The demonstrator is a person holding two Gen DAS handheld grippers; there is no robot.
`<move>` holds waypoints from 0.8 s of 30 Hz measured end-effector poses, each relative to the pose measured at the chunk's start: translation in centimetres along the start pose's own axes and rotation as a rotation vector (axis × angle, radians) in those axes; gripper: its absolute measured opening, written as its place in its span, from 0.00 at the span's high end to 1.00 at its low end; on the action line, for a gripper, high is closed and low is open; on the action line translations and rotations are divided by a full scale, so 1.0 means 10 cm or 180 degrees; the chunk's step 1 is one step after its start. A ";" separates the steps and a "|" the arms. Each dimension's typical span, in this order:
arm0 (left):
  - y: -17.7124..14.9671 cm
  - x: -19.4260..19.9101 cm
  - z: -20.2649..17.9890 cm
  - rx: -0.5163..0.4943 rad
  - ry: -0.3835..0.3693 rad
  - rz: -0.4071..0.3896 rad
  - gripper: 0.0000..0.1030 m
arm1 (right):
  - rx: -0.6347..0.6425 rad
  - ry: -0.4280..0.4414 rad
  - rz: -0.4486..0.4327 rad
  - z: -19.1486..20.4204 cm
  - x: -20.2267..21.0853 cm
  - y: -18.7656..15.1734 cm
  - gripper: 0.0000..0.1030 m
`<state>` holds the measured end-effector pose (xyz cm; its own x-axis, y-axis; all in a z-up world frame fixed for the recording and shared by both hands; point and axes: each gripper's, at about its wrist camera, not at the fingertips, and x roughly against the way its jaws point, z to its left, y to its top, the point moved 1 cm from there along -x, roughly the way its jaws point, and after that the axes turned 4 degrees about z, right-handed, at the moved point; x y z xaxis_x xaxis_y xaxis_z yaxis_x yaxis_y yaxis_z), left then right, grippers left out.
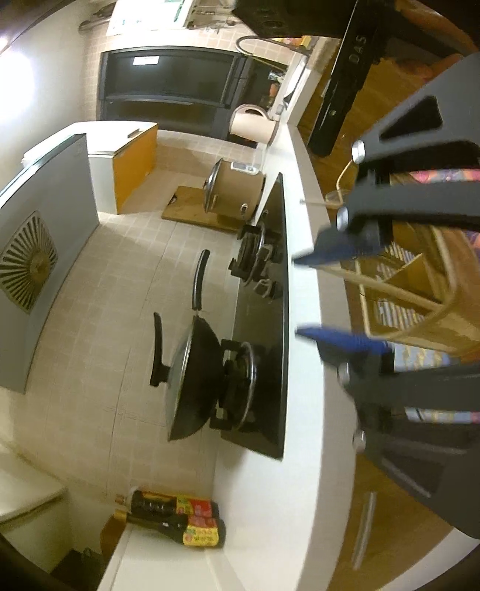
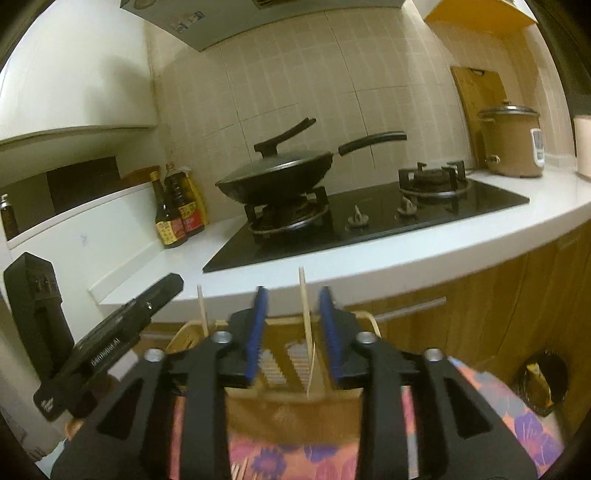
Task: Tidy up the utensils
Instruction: 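Lift both chopsticks over the tan basket and open both tools to drop them, then grasp a pair of chopsticks with the left tool while the right tool grasps two chopsticks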
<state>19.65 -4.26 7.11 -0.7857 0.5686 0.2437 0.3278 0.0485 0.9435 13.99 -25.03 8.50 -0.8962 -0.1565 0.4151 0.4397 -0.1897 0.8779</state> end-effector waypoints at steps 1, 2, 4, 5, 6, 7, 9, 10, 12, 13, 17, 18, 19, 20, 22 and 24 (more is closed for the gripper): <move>-0.01 0.07 0.01 0.0019 -0.0003 0.0006 0.61 | 0.0002 -0.0009 0.0008 0.00 0.08 -0.04 0.62; -0.02 0.14 0.01 0.0031 -0.0015 0.0021 0.60 | 0.0017 -0.0017 0.0019 0.00 0.16 -0.08 0.62; -0.06 0.30 0.01 0.0055 -0.0007 0.0052 0.56 | 0.0057 -0.0045 0.0028 0.02 0.28 -0.16 0.61; -0.09 0.37 0.00 0.0051 0.0012 0.0094 0.55 | 0.0080 -0.0063 0.0039 0.02 0.33 -0.20 0.61; -0.13 0.44 -0.01 0.0040 0.0046 0.0154 0.54 | 0.0117 -0.0075 0.0084 0.03 0.37 -0.26 0.61; -0.17 0.49 -0.01 0.0035 0.0078 0.0206 0.52 | 0.0132 -0.0084 0.0138 0.03 0.40 -0.33 0.61; -0.32 0.59 -0.02 0.0070 0.0130 0.0375 0.52 | 0.0110 -0.0085 0.0238 0.02 0.45 -0.46 0.61; -0.45 0.65 -0.02 0.0107 0.0142 0.0518 0.52 | 0.0098 -0.0071 0.0320 0.02 0.46 -0.54 0.61; -0.65 0.71 -0.04 0.0126 0.0212 0.0730 0.52 | 0.0082 -0.0051 0.0467 0.04 0.47 -0.70 0.61; -0.75 0.73 -0.06 0.0124 0.0242 0.0838 0.52 | 0.0082 -0.0036 0.0547 0.06 0.46 -0.79 0.61; -1.09 0.79 -0.15 0.0103 0.0278 0.1256 0.52 | 0.0081 0.0013 0.0851 0.15 0.43 -1.10 0.61; -1.17 0.80 -0.18 0.0095 0.0276 0.1343 0.52 | 0.0086 0.0021 0.0942 0.19 0.42 -1.19 0.61; -1.23 0.82 -0.20 0.0083 0.0278 0.1386 0.52 | 0.0091 0.0031 0.0997 0.20 0.42 -1.26 0.61; -1.30 0.83 -0.24 0.0040 0.0280 0.1429 0.52 | 0.0097 0.0052 0.1037 0.22 0.42 -1.33 0.61; -1.39 0.87 -0.28 0.0005 0.0276 0.1467 0.52 | 0.0139 0.0068 0.1086 0.26 0.42 -1.47 0.61; -1.46 0.89 -0.29 0.0005 0.0241 0.1534 0.52 | 0.0152 0.0087 0.1152 0.30 0.40 -1.56 0.61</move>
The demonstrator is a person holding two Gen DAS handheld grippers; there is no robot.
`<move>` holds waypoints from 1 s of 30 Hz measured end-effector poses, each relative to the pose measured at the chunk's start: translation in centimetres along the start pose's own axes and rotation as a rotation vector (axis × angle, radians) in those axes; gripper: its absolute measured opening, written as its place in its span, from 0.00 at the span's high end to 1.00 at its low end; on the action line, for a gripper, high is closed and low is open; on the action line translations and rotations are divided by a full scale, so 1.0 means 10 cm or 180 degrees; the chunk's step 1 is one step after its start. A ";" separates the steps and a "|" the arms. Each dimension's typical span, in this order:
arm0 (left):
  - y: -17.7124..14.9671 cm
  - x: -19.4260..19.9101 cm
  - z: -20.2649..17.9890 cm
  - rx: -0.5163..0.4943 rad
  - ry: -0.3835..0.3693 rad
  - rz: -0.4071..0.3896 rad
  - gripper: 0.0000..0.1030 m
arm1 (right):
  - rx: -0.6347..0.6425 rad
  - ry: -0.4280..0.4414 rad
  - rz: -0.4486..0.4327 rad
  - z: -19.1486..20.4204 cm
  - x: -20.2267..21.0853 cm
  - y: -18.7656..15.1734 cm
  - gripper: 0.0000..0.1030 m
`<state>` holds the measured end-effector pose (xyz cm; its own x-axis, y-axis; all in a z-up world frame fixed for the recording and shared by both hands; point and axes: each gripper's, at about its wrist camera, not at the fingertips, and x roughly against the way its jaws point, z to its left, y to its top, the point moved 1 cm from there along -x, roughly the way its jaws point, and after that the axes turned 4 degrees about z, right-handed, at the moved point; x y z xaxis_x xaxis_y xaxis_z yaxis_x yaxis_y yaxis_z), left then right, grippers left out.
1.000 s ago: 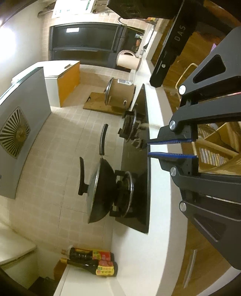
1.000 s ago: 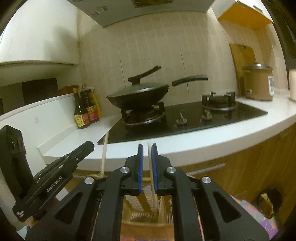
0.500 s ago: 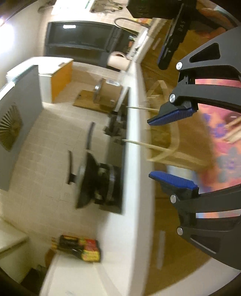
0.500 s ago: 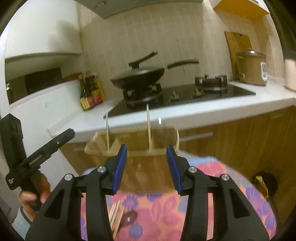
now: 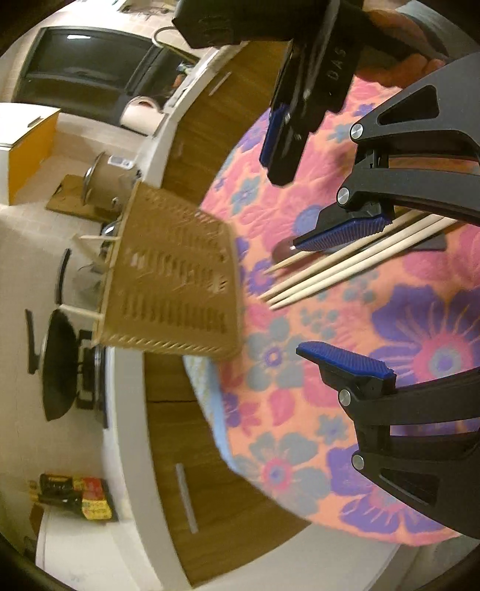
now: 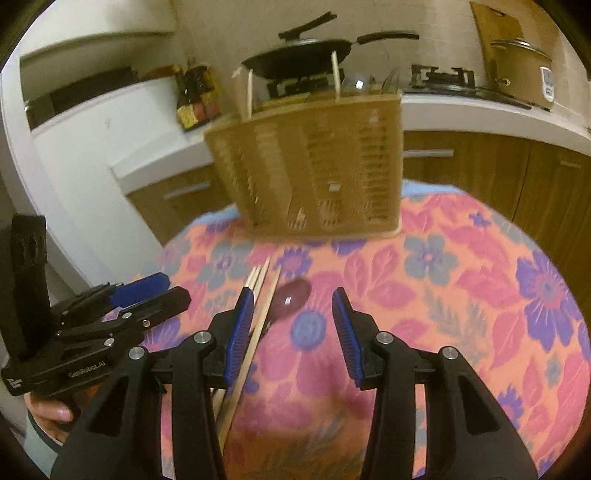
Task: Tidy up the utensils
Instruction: 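Grasp a pair of chopsticks with the left tool while the right tool grasps two chopsticks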
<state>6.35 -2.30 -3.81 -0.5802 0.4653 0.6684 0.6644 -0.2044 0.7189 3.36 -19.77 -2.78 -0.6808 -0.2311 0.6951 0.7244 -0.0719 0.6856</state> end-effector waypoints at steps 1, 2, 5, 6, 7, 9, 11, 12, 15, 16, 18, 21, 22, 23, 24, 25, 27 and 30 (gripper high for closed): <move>-0.03 -0.01 0.00 -0.0003 -0.0008 0.0035 0.52 | -0.0003 0.0034 0.0048 0.02 -0.03 -0.04 0.61; -0.05 -0.01 -0.01 -0.0003 -0.0014 0.0066 0.52 | 0.0006 0.0057 0.0097 0.04 -0.06 -0.07 0.61; -0.13 -0.03 -0.02 0.0058 -0.0057 0.0092 0.52 | 0.0088 0.0092 0.0183 0.09 -0.14 -0.14 0.61; -0.14 -0.03 -0.01 0.0077 -0.0077 0.0092 0.52 | 0.0098 0.0093 0.0229 0.10 -0.16 -0.15 0.61; -0.18 -0.05 0.01 0.0110 -0.0093 0.0105 0.52 | 0.0084 0.0089 0.0274 0.09 -0.18 -0.14 0.61; -0.21 -0.08 0.05 0.0193 -0.0095 0.0168 0.54 | 0.0063 0.0110 0.0300 0.08 -0.19 -0.13 0.61; -0.20 -0.05 0.07 0.0240 -0.0106 0.0099 0.54 | 0.0103 0.0115 0.0421 0.09 -0.24 -0.13 0.61; -0.20 -0.06 0.07 0.0249 -0.0104 0.0114 0.54 | 0.0116 0.0108 0.0479 0.10 -0.26 -0.11 0.61; -0.20 -0.11 0.06 0.0250 -0.0168 0.0215 0.54 | 0.0075 0.0152 0.0743 0.13 -0.38 -0.07 0.64; -0.20 -0.12 0.06 0.0247 -0.0167 0.0216 0.54 | 0.0036 0.0178 0.0822 0.14 -0.42 -0.06 0.66; -0.20 -0.12 0.07 0.0263 -0.0171 0.0211 0.54 | -0.0032 0.0217 0.0985 0.19 -0.51 -0.05 0.68; -0.21 -0.11 0.15 0.0415 -0.0156 0.0193 0.56 | -0.0007 0.0140 0.1049 0.28 -0.57 -0.07 0.71; -0.21 -0.10 0.19 0.0492 -0.0172 0.0175 0.56 | 0.0065 0.0043 0.1054 0.33 -0.59 -0.08 0.74; -0.21 -0.09 0.22 0.0542 -0.0192 0.0169 0.56 | 0.0112 -0.0028 0.1057 0.36 -0.60 -0.08 0.77; -0.22 -0.09 0.25 0.0592 -0.0219 0.0175 0.56 | 0.0162 -0.0073 0.1067 0.40 -0.60 -0.09 0.88; -0.22 -0.10 0.27 0.0616 -0.0239 0.0184 0.56 | 0.0169 -0.0060 0.1096 0.41 -0.60 -0.10 0.90; -0.21 -0.11 0.28 0.0634 -0.0289 0.0215 0.56 | 0.0165 -0.0100 0.1113 0.40 -0.57 -0.13 0.91; -0.20 -0.16 0.24 0.0549 -0.0347 0.0319 0.56 | 0.0101 -0.0116 0.1077 0.34 -0.51 -0.18 0.93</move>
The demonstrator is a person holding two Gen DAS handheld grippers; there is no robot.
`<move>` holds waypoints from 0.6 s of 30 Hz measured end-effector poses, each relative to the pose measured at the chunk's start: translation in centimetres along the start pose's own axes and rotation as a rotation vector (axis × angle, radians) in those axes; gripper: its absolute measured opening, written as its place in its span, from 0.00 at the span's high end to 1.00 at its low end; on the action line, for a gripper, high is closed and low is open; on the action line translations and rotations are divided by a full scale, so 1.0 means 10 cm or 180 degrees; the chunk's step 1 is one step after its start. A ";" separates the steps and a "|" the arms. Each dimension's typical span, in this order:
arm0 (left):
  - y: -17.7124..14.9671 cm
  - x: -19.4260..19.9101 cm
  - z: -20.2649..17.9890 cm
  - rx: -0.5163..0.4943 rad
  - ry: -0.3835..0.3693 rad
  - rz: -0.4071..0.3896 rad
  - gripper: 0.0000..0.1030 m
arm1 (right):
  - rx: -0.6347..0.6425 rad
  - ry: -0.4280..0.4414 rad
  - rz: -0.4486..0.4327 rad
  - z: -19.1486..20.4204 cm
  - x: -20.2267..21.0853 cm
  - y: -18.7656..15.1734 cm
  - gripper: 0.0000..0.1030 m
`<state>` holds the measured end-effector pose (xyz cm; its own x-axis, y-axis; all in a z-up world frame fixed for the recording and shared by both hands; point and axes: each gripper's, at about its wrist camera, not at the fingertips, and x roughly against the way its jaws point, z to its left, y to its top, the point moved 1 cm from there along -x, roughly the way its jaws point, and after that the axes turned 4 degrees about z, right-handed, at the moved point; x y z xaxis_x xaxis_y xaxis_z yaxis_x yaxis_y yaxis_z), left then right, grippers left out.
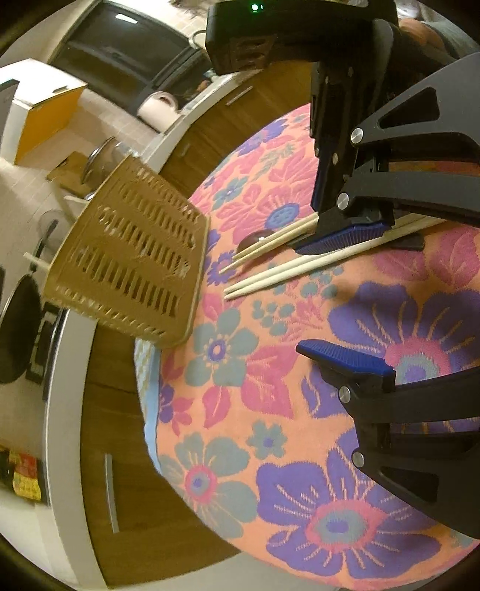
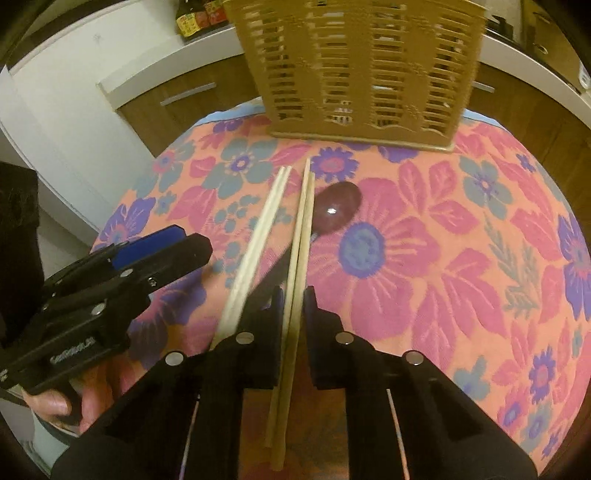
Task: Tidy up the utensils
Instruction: 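Grasp a pair of chopsticks with the left tool while the right tool grasps two chopsticks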
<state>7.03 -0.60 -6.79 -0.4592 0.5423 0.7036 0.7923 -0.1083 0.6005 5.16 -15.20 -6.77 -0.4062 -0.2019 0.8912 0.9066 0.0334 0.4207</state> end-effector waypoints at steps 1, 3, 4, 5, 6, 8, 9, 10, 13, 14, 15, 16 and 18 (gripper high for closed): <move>0.01 -0.04 -0.02 -0.0043 -0.0026 0.0077 0.56 | -0.0036 0.0014 -0.0013 -0.04 0.02 -0.01 0.94; 0.02 -0.10 -0.08 -0.0122 0.0003 0.0198 0.56 | -0.0098 0.0036 -0.0036 -0.12 0.08 -0.05 0.94; 0.03 -0.13 -0.14 -0.0237 0.0116 0.0239 0.56 | -0.0117 0.0038 -0.0047 -0.16 0.10 -0.06 0.94; 0.03 -0.15 -0.20 -0.0335 0.0219 0.0289 0.56 | -0.0126 0.0022 -0.0057 -0.18 0.12 -0.07 0.94; 0.02 -0.18 -0.24 -0.0421 0.0312 0.0331 0.57 | -0.0149 -0.0048 -0.0075 -0.23 0.15 -0.08 0.94; 0.02 -0.24 -0.37 -0.0646 0.0581 0.0444 0.59 | -0.0237 -0.0070 -0.0088 -0.35 0.20 -0.10 0.94; 0.02 -0.25 -0.41 -0.0703 0.0645 0.0466 0.59 | -0.0276 -0.0048 -0.0088 -0.41 0.24 -0.13 0.94; 0.03 -0.27 -0.44 -0.0731 0.0693 0.0515 0.59 | -0.0313 -0.0045 -0.0092 -0.46 0.26 -0.14 0.94; 0.12 -0.30 -0.41 -0.0597 0.0637 0.0665 0.58 | -0.0352 -0.0136 -0.0121 -0.58 0.29 -0.18 0.94; 0.14 -0.30 -0.41 -0.0565 0.0602 0.0711 0.58 | -0.0357 -0.0121 -0.0115 -0.60 0.30 -0.19 0.94; 0.16 -0.30 -0.40 -0.0541 0.0546 0.0746 0.57 | -0.0366 -0.0090 -0.0109 -0.63 0.31 -0.20 0.94; 0.18 -0.30 -0.38 -0.0519 0.0490 0.0770 0.55 | -0.0370 -0.0098 -0.0118 -0.65 0.32 -0.20 0.94; 0.21 -0.34 -0.38 -0.0491 0.0431 0.0821 0.55 | -0.0353 -0.0127 -0.0107 -0.69 0.35 -0.23 0.94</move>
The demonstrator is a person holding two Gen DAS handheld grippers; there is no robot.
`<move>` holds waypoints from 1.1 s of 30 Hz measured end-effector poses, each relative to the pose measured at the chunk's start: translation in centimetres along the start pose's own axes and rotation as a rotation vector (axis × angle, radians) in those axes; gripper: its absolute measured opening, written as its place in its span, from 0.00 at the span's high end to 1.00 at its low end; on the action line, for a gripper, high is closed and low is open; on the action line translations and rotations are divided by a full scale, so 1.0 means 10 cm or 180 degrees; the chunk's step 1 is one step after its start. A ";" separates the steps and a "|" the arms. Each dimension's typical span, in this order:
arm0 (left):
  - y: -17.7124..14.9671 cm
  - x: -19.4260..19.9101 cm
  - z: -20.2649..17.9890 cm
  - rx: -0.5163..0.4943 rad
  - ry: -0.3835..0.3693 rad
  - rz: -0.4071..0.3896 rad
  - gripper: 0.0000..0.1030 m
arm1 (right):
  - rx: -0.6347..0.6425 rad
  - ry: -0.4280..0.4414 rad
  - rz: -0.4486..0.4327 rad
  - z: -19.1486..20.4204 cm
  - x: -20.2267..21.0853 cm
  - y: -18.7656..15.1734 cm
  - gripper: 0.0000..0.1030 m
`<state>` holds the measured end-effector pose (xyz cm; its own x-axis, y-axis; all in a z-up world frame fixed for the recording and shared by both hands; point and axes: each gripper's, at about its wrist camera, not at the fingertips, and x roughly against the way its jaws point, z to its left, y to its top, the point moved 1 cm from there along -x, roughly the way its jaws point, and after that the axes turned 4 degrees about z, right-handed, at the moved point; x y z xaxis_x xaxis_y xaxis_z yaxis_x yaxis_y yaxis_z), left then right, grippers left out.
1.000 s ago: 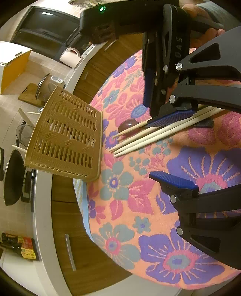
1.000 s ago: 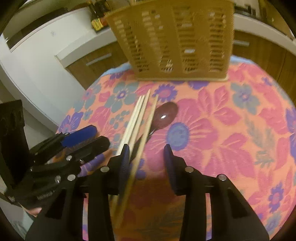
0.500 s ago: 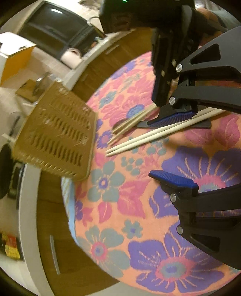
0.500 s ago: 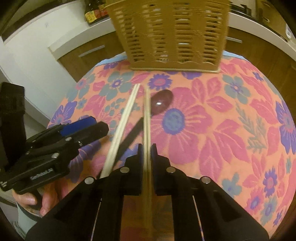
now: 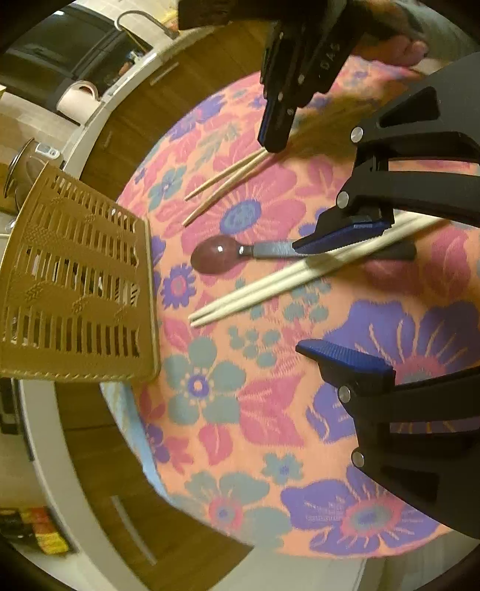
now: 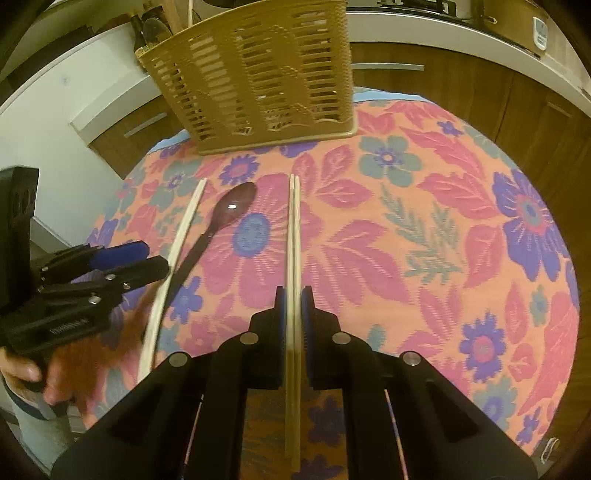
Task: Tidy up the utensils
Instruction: 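Grasp a pair of chopsticks with the left tool while the right tool grasps two chopsticks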
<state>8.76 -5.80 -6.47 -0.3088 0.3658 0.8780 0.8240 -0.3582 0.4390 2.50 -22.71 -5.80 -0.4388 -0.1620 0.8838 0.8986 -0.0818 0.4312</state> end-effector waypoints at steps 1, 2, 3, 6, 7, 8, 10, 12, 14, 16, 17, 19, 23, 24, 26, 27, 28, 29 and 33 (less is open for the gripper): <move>0.02 -0.02 -0.03 -0.0037 0.0050 0.0004 0.55 | 0.0005 0.0008 0.0018 -0.02 0.00 0.00 0.94; 0.02 -0.04 -0.07 -0.0093 0.0118 0.0007 0.55 | -0.0003 0.0023 0.0037 -0.02 -0.01 0.01 0.94; 0.01 -0.05 -0.10 -0.0143 0.0183 0.0005 0.55 | -0.0029 0.0058 0.0079 -0.05 -0.02 0.01 0.93; 0.03 -0.10 -0.20 -0.0275 0.0386 -0.0001 0.59 | -0.0070 0.0053 0.0106 -0.09 -0.05 0.02 0.93; 0.04 -0.10 -0.19 -0.0261 0.0377 0.0000 0.68 | -0.0072 0.0028 0.0099 -0.11 -0.04 0.02 0.93; 0.05 -0.10 -0.17 -0.0253 0.0436 0.0004 0.78 | -0.0074 0.0010 0.0092 -0.13 -0.03 0.01 0.93; 0.06 -0.09 -0.10 -0.0236 0.0529 -0.0016 0.97 | -0.0113 0.0034 0.0120 -0.19 -0.02 0.00 0.93; 0.07 -0.07 0.01 -0.0141 0.0367 -0.0015 0.98 | -0.0198 0.0245 0.0168 -0.24 -0.03 -0.01 0.93; 0.07 -0.05 0.07 -0.0077 0.0248 -0.0011 0.98 | -0.0283 0.0298 0.0168 -0.30 -0.03 0.00 0.93; 0.06 -0.04 0.07 -0.0085 0.0231 -0.0036 0.97 | -0.0303 0.0276 0.0154 -0.33 -0.02 0.01 0.93; 0.05 -0.03 0.07 -0.0094 0.0235 -0.0046 0.97 | -0.0305 0.0257 0.0148 -0.35 -0.01 0.02 0.93; 0.05 -0.04 0.04 -0.0142 0.0266 -0.0057 0.97 | -0.0311 0.0213 0.0152 -0.35 0.00 0.03 0.93; 0.03 -0.03 0.04 -0.0212 0.0306 -0.0075 0.97 | -0.0313 0.0198 0.0165 -0.36 0.03 0.03 0.83; 0.02 -0.03 0.04 -0.0219 0.0307 -0.0079 0.96 | -0.0310 0.0199 0.0160 -0.37 0.04 0.03 0.83; 0.01 -0.02 0.04 -0.0236 0.0305 -0.0098 0.96 | -0.0324 0.0182 0.0171 -0.38 0.03 0.04 0.83; 0.01 -0.02 0.04 -0.0247 0.0307 -0.0104 0.96 | -0.0318 0.0175 0.0185 -0.38 0.03 0.03 0.83; 0.01 -0.03 0.03 -0.0252 0.0310 -0.0105 0.96 | -0.0308 0.0165 0.0201 -0.37 0.02 0.04 0.83; 0.01 -0.04 0.03 -0.0256 0.0315 -0.0103 0.96 | -0.0291 0.0152 0.0218 -0.35 0.00 0.05 0.83; 0.02 -0.05 0.01 -0.0266 0.0332 -0.0096 0.96 | -0.0136 0.0014 0.0267 -0.21 -0.07 0.12 0.89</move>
<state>9.13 -5.95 -6.80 -0.3841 0.2878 0.8773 0.7725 -0.4202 0.4761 3.86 -24.81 -6.25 -0.3621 -0.1744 0.9157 0.9313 -0.1097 0.3474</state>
